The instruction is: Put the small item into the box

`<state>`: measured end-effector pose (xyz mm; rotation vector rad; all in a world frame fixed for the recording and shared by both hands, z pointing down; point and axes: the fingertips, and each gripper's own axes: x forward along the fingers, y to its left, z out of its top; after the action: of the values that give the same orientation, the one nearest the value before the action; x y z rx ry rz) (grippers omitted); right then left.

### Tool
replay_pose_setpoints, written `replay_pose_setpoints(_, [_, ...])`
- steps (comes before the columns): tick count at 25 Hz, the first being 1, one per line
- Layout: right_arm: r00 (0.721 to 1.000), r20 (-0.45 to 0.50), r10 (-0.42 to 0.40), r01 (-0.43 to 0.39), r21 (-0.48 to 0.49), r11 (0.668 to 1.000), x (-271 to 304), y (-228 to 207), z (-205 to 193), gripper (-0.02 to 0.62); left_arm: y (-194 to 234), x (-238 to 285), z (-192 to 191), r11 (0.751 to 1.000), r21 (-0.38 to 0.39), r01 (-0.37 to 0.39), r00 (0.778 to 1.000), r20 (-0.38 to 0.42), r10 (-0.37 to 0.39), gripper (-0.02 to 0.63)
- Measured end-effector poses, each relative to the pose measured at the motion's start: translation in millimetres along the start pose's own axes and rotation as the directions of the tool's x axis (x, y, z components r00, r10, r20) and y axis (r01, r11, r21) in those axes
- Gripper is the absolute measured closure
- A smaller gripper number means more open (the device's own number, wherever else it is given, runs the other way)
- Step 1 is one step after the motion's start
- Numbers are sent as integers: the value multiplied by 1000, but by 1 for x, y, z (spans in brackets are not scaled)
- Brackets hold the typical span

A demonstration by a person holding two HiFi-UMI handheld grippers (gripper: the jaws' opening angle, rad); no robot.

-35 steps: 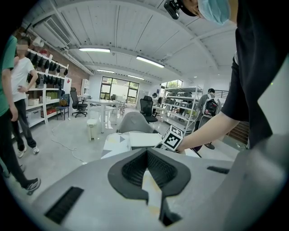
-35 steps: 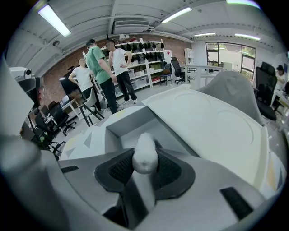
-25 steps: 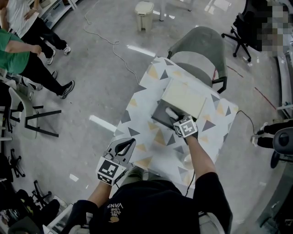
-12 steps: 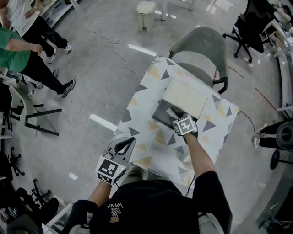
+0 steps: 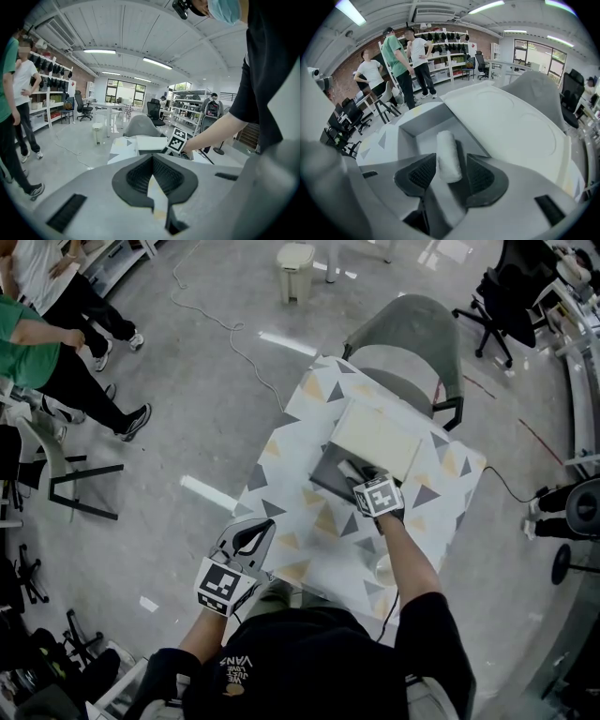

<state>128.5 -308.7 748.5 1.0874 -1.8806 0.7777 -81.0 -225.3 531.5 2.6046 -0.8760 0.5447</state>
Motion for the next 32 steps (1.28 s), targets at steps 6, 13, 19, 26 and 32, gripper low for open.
replay_pose_setpoints(6, [998, 66, -18, 15, 37, 999, -20, 4, 9, 399, -2, -2, 5, 1000, 17, 15, 1000, 15, -15, 600])
replay_pose_setpoints(13, [968, 233, -93, 61, 142, 988, -69, 13, 26, 446, -11, -6, 14, 997, 49, 56, 998, 34, -58, 600])
replay_pose_setpoints(19, [916, 363, -169, 97, 208, 973, -121, 29, 34, 524, -22, -13, 21, 991, 89, 98, 994, 48, -102, 600])
replay_pose_setpoints(26, [826, 494, -274, 163, 255, 953, -184, 52, 32, 594, -40, -20, 27, 976, 146, 163, 983, 61, -173, 600])
replay_pose_setpoints(32, [772, 542, -331, 171, 324, 930, -224, 77, 13, 594, -55, -28, 24, 955, 195, 223, 970, 48, -237, 600])
